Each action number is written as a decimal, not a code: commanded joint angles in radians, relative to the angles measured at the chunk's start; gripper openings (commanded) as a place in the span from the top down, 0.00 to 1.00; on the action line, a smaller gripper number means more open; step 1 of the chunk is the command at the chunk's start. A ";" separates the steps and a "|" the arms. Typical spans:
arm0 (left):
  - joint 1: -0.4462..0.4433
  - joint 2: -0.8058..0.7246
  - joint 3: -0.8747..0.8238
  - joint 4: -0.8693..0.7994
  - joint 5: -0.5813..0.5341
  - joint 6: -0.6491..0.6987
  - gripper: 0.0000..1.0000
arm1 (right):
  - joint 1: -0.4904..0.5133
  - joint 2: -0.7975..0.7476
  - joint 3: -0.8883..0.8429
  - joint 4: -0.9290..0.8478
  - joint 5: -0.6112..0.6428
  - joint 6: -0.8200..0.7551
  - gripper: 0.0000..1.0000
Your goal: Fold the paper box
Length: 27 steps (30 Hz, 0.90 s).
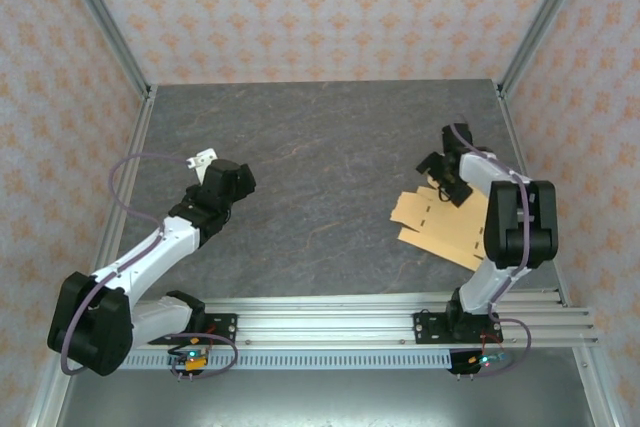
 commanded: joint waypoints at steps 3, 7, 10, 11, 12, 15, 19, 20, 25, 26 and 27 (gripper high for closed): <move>0.000 -0.004 0.044 -0.020 0.003 -0.015 0.00 | 0.128 0.100 0.021 0.241 -0.217 -0.052 0.01; -0.001 -0.012 0.037 -0.023 0.006 -0.038 0.00 | 0.261 0.210 0.123 0.323 -0.327 -0.055 0.01; -0.001 -0.013 0.038 -0.027 0.013 -0.038 0.00 | 0.364 0.288 0.241 0.321 -0.382 -0.063 0.01; 0.000 -0.013 0.041 -0.034 0.014 -0.036 0.00 | 0.397 0.315 0.285 0.321 -0.402 -0.054 0.01; 0.000 -0.011 0.042 -0.034 0.014 -0.033 0.00 | 0.421 0.337 0.318 0.322 -0.424 -0.047 0.01; 0.001 -0.001 0.039 -0.028 0.014 -0.027 0.00 | 0.496 0.382 0.380 0.355 -0.489 -0.014 0.01; 0.002 0.034 0.049 -0.038 0.032 -0.022 0.00 | 0.548 0.356 0.382 0.395 -0.547 0.006 0.01; 0.001 0.047 0.054 -0.039 0.043 -0.018 0.00 | 0.547 0.328 0.368 0.395 -0.549 0.006 0.01; 0.003 0.164 0.121 -0.083 0.132 0.016 0.00 | 0.503 0.127 0.297 0.232 -0.472 -0.121 0.01; 0.003 0.200 0.154 -0.108 0.162 0.024 0.00 | 0.479 0.087 0.275 0.183 -0.443 -0.148 0.01; 0.003 0.226 0.176 -0.123 0.190 0.030 0.00 | 0.457 0.059 0.253 0.137 -0.427 -0.176 0.01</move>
